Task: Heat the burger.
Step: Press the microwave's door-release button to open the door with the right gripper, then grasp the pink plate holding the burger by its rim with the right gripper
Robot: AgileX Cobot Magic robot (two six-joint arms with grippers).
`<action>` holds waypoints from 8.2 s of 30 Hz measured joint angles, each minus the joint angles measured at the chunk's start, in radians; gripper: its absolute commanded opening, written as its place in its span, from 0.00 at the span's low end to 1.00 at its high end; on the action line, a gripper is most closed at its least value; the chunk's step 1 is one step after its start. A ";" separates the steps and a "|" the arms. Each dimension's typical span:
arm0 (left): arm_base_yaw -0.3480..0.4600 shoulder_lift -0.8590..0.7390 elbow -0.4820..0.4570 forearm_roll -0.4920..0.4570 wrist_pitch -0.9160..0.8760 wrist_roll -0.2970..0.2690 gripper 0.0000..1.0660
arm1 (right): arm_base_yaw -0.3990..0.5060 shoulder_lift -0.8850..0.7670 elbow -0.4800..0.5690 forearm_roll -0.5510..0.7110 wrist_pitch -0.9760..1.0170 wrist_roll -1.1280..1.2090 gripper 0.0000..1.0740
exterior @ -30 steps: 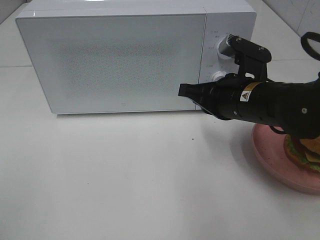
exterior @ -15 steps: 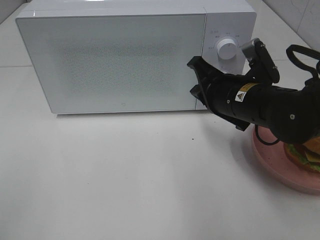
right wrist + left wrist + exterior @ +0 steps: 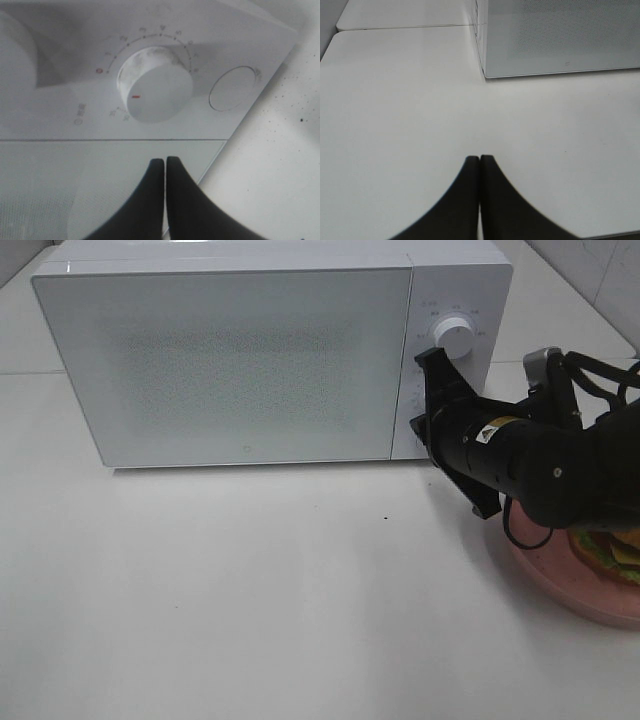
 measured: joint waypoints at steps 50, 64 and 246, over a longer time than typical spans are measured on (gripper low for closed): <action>0.000 0.000 0.000 -0.001 0.000 0.000 0.00 | 0.000 0.251 -0.074 0.104 -0.231 0.138 0.00; 0.000 0.000 0.000 -0.001 0.000 0.000 0.00 | -0.031 0.259 -0.108 0.087 -0.200 0.138 0.00; 0.000 -0.001 0.000 -0.001 0.000 0.000 0.00 | -0.212 0.144 -0.401 -0.589 1.431 -0.879 0.00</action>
